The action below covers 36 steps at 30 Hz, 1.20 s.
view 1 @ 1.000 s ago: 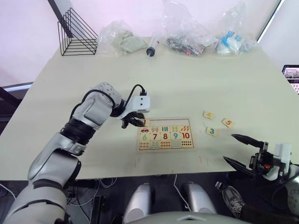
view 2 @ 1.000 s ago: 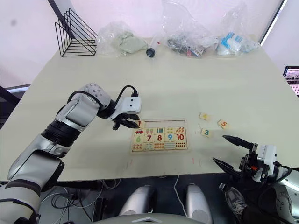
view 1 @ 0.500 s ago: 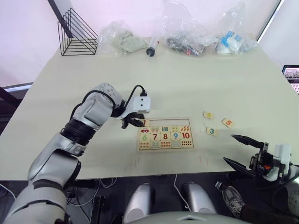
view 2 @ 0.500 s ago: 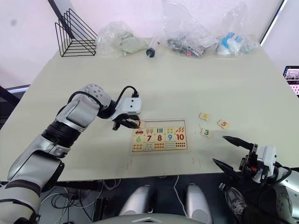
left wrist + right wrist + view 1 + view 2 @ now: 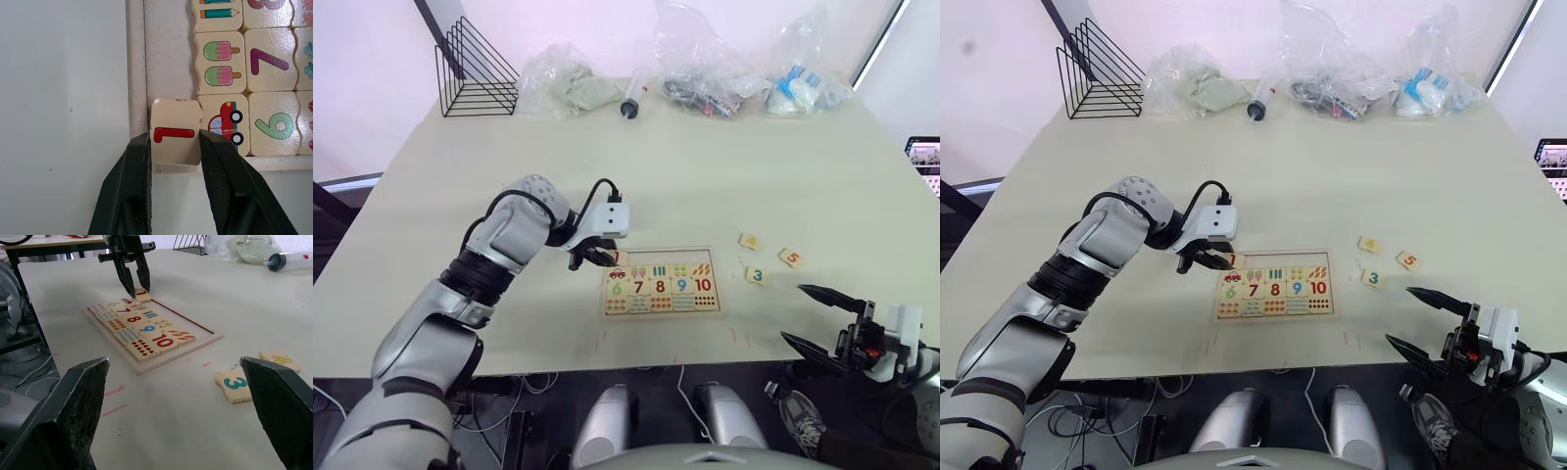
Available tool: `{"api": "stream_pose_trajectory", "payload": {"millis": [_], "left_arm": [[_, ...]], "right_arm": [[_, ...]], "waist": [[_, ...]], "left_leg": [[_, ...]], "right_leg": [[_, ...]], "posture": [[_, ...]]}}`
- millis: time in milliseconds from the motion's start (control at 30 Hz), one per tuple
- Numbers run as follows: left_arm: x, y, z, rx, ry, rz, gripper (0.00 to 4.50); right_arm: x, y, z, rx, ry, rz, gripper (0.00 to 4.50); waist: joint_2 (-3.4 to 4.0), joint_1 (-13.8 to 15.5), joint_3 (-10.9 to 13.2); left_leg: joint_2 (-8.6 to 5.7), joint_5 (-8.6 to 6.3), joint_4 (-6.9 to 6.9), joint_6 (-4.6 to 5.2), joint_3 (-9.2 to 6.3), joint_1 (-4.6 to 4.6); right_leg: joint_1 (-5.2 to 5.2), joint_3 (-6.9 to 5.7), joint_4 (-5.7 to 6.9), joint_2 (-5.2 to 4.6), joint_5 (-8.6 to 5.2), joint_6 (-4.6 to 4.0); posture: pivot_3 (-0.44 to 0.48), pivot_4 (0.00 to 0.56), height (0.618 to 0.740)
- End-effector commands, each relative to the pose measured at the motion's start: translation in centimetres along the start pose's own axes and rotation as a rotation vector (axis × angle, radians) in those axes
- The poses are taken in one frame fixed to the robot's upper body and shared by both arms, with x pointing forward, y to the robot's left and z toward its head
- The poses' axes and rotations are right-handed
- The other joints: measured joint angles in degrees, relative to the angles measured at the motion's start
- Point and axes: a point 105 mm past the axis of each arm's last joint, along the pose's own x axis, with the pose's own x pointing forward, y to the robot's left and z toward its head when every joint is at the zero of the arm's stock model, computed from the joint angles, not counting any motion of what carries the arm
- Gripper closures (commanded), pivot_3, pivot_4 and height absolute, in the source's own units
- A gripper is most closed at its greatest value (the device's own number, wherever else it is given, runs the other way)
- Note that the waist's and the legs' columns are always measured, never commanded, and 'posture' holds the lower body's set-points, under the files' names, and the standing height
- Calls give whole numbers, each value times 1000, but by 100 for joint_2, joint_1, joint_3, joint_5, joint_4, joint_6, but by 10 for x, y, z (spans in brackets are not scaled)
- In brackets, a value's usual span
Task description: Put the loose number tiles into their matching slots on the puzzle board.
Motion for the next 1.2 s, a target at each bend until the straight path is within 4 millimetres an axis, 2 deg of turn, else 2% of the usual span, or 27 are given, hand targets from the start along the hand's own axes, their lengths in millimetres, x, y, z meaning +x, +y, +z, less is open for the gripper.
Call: {"api": "stream_pose_trajectory", "payload": {"millis": [33,167,200,333,667,1000,1200], "left_arm": [[-1,-2,1,13,-4,3,3543],[-2,-2,0,9,-7,0,3543],[-2,-2,0,10,-8,1,3043],[-1,0,2,8,-17,22,1544],[-11,1,3,0,-35,14,1544],[-31,3,6,4,-123,-17,1544],[-40,8,-7,-51,-182,-10,1544]], "right_arm": [[1,0,6,-34,-19,4,0],[2,0,5,-32,-20,2,0],[2,0,5,-33,-20,3,0],[3,1,4,-25,-19,7,0],[1,1,3,-25,-12,6,0],[0,1,2,-23,-8,6,0],[-1,1,2,-23,-10,5,0]], "waist": [[0,0,0],[0,0,0],[0,-1,0],[0,-5,0],[0,-7,0],[0,-5,0],[0,-12,0]], "left_leg": [[0,0,0,0,0,0],[0,0,0,0,0,0],[0,0,0,0,0,0],[0,0,0,0,0,0],[0,0,0,0,0,0],[0,0,1,0,0,0],[0,0,1,0,0,0]], "right_leg": [[0,0,0,0,0,0],[0,0,0,0,0,0],[0,0,0,0,0,0],[0,0,0,0,0,0],[0,1,0,0,0,0],[0,0,1,0,0,0],[-1,0,1,0,0,0]], "posture": [[0,150,740],[0,150,740],[0,150,740],[0,150,740],[0,150,740],[0,150,740],[0,150,740]]}}
